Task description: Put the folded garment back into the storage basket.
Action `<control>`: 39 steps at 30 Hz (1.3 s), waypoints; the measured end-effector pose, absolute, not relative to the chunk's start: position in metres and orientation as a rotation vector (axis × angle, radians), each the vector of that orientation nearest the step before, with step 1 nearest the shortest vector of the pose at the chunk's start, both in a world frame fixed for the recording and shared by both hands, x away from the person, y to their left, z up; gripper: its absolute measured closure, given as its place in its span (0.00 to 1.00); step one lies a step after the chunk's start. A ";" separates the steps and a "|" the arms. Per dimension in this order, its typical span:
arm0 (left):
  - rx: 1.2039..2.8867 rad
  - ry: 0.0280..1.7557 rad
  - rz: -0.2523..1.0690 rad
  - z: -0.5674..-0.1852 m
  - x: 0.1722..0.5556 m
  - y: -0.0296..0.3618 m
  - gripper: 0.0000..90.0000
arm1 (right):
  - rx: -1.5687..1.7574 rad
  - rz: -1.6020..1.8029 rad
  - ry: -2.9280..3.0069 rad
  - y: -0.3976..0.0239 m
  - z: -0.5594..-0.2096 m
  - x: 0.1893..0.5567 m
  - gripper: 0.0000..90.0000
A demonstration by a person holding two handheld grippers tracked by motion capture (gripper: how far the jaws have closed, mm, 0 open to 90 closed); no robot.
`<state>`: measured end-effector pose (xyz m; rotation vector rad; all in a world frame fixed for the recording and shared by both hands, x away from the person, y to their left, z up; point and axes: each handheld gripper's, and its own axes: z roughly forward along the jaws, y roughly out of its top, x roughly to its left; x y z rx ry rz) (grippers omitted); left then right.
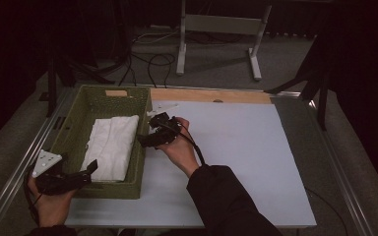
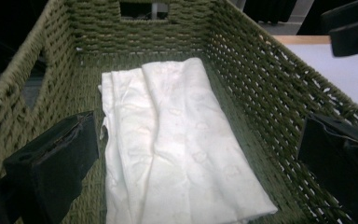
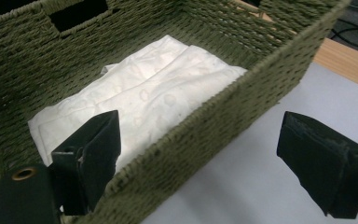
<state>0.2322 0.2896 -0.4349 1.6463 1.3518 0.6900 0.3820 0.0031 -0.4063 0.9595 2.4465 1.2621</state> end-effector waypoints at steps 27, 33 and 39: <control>1.659 1.345 0.718 -0.442 0.226 0.284 0.00 | 1.034 1.320 2.354 -0.078 -0.419 0.376 0.14; 1.657 1.343 0.716 -0.443 0.226 0.284 0.00 | 1.064 1.320 2.318 -0.105 -0.422 0.373 0.14; 1.650 1.335 0.723 -0.444 0.225 0.284 0.00 | 1.110 1.318 2.273 -0.138 -0.426 0.368 0.14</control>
